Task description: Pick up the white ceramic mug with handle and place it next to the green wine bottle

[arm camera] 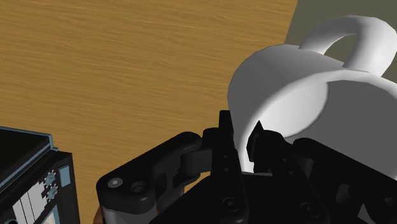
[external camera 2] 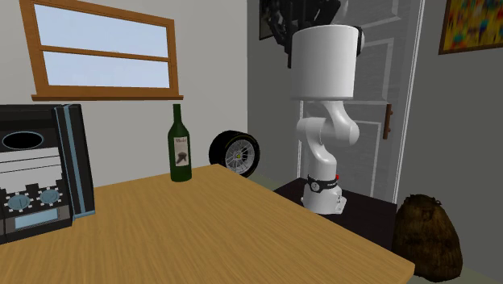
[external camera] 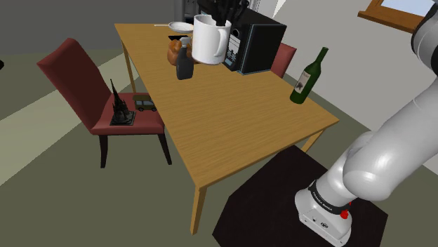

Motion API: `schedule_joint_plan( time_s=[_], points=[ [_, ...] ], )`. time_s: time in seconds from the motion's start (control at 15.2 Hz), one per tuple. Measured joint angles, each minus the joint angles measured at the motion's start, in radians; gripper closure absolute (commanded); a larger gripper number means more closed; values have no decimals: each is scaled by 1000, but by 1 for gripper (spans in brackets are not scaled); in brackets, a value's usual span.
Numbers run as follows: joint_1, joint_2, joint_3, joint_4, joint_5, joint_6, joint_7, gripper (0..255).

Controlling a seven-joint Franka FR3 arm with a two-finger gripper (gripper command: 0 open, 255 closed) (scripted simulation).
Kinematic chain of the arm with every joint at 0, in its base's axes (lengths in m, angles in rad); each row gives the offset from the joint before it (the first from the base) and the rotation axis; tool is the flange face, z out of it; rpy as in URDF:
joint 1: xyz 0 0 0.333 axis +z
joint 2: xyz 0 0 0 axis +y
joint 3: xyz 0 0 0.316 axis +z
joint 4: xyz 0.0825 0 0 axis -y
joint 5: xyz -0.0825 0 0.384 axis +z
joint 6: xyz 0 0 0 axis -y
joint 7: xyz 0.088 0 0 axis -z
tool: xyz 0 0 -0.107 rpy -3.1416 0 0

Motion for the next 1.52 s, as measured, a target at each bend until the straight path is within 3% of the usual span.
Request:
schedule_joint_plan(
  time_s=[0.59,0.99,1.52],
  points=[
    [8,79,9,223,-19,-146,12,255],
    [-59,-62,-63,60,13,-122,-116,255],
    [-135,-188,-182,-72,16,-119,-311,255]
  ],
)
